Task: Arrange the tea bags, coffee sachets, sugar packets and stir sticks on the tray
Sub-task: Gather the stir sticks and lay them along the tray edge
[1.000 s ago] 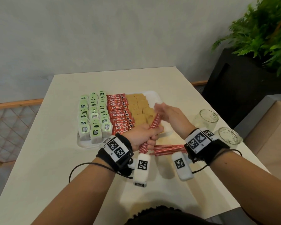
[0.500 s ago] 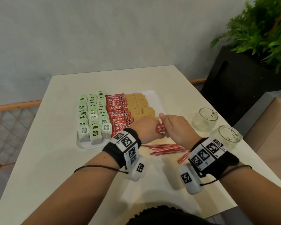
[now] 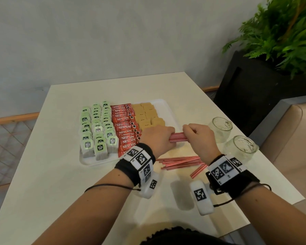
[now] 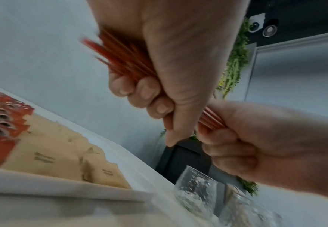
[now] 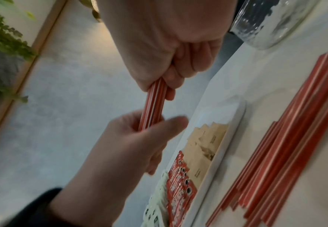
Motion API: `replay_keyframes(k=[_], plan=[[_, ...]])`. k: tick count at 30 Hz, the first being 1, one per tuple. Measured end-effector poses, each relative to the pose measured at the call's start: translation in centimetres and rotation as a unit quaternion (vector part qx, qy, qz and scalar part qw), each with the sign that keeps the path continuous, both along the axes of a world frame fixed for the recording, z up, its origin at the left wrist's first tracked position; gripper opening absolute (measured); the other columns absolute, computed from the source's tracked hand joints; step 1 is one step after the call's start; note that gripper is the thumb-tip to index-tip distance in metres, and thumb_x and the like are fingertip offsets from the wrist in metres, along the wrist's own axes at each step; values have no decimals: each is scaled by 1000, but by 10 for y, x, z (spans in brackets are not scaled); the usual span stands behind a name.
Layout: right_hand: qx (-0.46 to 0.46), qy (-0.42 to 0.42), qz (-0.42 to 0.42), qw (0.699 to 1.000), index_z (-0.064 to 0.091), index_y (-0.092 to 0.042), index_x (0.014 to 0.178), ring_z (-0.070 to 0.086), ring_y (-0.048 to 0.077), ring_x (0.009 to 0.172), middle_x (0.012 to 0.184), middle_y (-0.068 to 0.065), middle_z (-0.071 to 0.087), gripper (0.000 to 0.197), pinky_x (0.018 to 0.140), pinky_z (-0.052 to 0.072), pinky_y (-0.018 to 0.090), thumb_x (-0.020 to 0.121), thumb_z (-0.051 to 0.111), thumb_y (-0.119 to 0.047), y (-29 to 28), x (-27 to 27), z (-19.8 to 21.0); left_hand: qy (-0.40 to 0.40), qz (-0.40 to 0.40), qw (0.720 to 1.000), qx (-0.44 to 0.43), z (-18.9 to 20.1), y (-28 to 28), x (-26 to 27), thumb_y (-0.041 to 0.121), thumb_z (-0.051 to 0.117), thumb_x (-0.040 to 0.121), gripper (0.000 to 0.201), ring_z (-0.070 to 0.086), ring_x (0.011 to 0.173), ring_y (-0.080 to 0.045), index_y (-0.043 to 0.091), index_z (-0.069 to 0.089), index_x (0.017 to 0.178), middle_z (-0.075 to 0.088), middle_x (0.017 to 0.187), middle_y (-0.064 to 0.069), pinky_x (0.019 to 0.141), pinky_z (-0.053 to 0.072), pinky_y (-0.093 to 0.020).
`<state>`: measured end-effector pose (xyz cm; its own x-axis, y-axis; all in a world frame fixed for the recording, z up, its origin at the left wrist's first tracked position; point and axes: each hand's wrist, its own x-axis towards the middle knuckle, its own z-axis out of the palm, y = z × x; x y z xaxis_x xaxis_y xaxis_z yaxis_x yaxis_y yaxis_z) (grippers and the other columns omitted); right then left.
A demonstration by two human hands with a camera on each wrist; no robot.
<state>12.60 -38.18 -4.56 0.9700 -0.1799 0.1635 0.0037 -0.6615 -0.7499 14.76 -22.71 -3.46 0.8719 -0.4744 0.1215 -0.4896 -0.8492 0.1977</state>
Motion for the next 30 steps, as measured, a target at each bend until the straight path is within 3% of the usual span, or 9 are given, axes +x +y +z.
replay_keyframes(k=[3, 5, 8, 11, 13, 18, 21, 23, 30], plan=[[23, -11, -46, 999, 41, -10, 53, 34, 16, 53, 53, 5, 37, 43, 56, 28, 32, 93, 49, -25, -18, 0, -4, 102, 54, 984, -134, -10, 22, 11, 36, 61, 91, 19, 51, 63, -10, 25, 56, 77, 56, 69, 9, 51, 31, -22], [39, -22, -68, 997, 42, -3, 56, 34, 17, 54, 55, 7, 38, 44, 57, 29, 32, 93, 48, -25, -26, -1, -6, 190, 109, 934, -284, -16, 31, 16, 28, 58, 95, 22, 52, 56, -12, 16, 54, 77, 58, 69, 2, 52, 40, -20], [30, -29, -75, 996, 42, -1, 58, 34, 17, 55, 56, 8, 38, 44, 57, 28, 32, 94, 47, -26, -29, -2, -6, 333, 189, 772, -507, -10, 25, 14, 17, 42, 103, 18, 65, 66, -19, 7, 55, 95, 66, 82, -11, 67, 59, -35], [13, -36, -59, 998, 36, -11, 54, 30, 15, 52, 53, 3, 32, 45, 54, 25, 32, 95, 47, -25, -21, -3, -3, 401, 210, 618, -643, -1, 10, 13, 14, 42, 103, 19, 70, 88, -27, 4, 59, 103, 71, 91, -14, 87, 56, -43], [-3, -44, -51, 998, 34, -15, 53, 29, 13, 50, 51, 0, 30, 45, 52, 24, 32, 95, 48, -25, -14, -5, -2, 423, 203, 560, -683, 3, -2, 10, 20, 41, 104, 26, 69, 94, -28, 4, 61, 104, 73, 95, -15, 89, 54, -43], [13, -38, -54, 998, 37, -14, 52, 29, 14, 50, 50, 0, 29, 45, 52, 25, 32, 93, 51, -25, -13, -2, -4, 409, 167, 682, -582, -2, -16, 4, 32, 39, 104, 33, 66, 102, -23, 14, 67, 101, 71, 108, -7, 96, 52, -42], [0, 5, -38, 999, 37, -13, 50, 30, 15, 51, 50, 3, 31, 44, 53, 25, 32, 90, 54, -23, -25, 3, 0, 354, 60, 860, -361, -5, -8, 5, 53, 48, 96, 49, 62, 79, -26, 10, 68, 82, 67, 82, -11, 79, 50, -32], [-12, 18, -24, 999, 36, -11, 50, 29, 17, 51, 52, 7, 30, 43, 53, 25, 32, 87, 55, -21, -29, 7, 5, 291, 10, 925, -246, -5, -4, 5, 63, 59, 85, 53, 53, 61, -17, 13, 62, 67, 57, 63, -2, 60, 37, -25], [-85, 92, 78, 989, 35, -13, 49, 27, 14, 47, 48, 1, 29, 44, 50, 26, 30, 85, 57, -24, -26, 13, 11, 353, -69, 925, -125, -9, -12, 5, 47, 66, 87, 31, 62, 52, -6, 19, 64, 74, 71, 64, 0, 73, 56, -29]])
